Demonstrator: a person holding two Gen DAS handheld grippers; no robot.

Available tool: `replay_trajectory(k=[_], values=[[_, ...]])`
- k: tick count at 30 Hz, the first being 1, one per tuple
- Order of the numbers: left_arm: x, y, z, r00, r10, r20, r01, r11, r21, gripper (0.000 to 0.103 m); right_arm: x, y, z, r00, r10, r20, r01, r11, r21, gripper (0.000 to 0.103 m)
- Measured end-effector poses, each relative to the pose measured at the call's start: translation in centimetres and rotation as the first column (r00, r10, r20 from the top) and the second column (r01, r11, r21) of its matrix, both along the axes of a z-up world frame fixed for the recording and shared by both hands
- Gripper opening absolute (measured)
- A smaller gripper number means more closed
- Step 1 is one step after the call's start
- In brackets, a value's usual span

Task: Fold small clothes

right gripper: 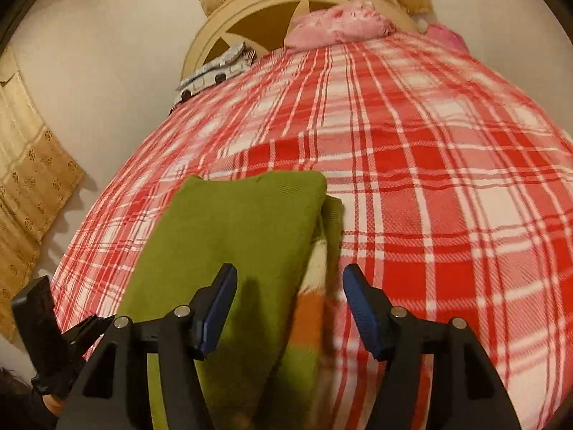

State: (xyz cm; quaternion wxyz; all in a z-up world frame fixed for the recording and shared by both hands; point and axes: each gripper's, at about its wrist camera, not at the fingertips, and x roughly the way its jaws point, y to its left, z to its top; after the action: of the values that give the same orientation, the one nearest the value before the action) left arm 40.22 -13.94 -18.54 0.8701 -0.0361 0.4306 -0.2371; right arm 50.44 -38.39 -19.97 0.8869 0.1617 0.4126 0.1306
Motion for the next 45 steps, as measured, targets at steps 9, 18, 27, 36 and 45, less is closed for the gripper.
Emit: replay_trajectory(k=[9,18,27,36,45], values=[[0.1,-0.2,-0.2,1.000,-0.019,0.000,0.019,1.000,-0.016,0.103,3.6,-0.7,-2.5,0.999,0.018,-0.047,-0.014,0.996,0.093,0.062],[0.5,-0.6,-0.2,0.999,-0.049,0.004,0.049,0.998,-0.033,0.102,4.6,0.0,-3.1,0.999,0.033,-0.032,-0.028,0.991,0.128,0.062],[0.5,-0.7,0.2,0.995,-0.097,0.010,0.097,0.992,-0.078,0.066,4.3,1.0,-2.6,0.999,0.053,-0.010,-0.052,0.992,0.118,0.036],[-1.0,-0.1,2.0,0.996,-0.086,0.041,0.088,0.995,-0.054,0.039,2.2,1.5,-0.7,0.999,0.013,0.040,-0.018,0.991,0.131,0.026],[-4.0,2.4,3.9,0.996,-0.063,0.061,0.066,0.997,-0.044,0.038,-0.4,4.8,1.7,0.996,0.056,0.066,-0.065,0.988,0.141,0.025]])
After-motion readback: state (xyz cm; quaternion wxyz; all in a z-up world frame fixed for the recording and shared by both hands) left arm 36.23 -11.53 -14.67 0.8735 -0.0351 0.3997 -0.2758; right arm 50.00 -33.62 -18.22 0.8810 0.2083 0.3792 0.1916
